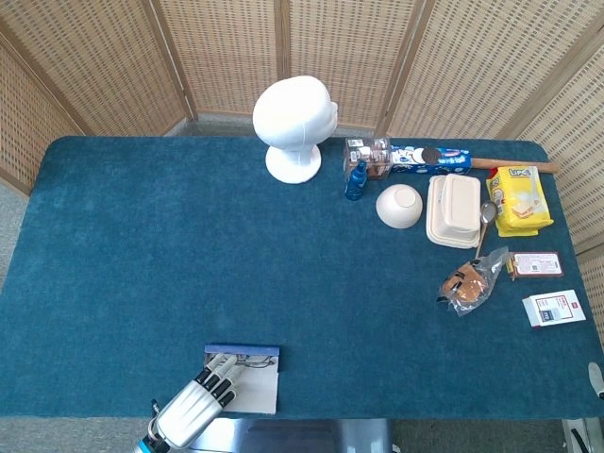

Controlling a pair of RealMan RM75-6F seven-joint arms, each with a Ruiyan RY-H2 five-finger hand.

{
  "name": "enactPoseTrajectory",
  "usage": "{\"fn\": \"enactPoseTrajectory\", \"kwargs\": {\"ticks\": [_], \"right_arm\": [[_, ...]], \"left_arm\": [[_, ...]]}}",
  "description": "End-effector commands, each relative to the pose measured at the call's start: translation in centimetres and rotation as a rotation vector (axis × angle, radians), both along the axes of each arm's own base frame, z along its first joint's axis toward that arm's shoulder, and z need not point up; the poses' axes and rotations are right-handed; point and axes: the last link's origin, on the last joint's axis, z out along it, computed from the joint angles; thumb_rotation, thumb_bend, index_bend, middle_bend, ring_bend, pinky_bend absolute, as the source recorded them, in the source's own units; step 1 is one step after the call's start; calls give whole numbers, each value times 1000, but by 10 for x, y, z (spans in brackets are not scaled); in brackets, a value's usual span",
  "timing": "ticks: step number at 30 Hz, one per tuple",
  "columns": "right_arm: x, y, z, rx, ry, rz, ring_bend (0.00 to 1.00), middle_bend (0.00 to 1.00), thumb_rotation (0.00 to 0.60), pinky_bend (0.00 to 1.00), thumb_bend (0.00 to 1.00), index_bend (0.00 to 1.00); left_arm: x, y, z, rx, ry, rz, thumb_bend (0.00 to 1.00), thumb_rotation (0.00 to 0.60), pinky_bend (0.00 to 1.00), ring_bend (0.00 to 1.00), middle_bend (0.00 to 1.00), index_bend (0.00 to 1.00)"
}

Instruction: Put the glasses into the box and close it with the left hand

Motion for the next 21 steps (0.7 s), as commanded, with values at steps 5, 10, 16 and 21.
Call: {"fn": "enactPoseTrajectory", "kwargs": {"ticks": [5, 10, 16, 21], "right_arm": [[0, 0, 0, -1, -1, -4, 121, 164, 590, 307, 387, 47], [0, 0, 0, -1, -2, -6, 122, 164, 587, 308, 387, 46], [0, -1, 0, 0, 0, -8, 122, 164, 591, 309, 387, 47], [0, -1, 0, 0, 1, -9, 120, 164, 590, 309, 387, 47]], "left_arm": [[0, 2, 1, -6, -12, 20, 414, 600, 122, 77, 183, 351], [2, 5, 4, -6, -33, 37, 439, 600, 130, 87, 189, 376], [0, 9, 6, 3, -47, 67, 471, 600, 153, 106, 210, 435], [0, 12, 6, 14, -44, 69, 487, 600, 158, 117, 228, 487]]}}
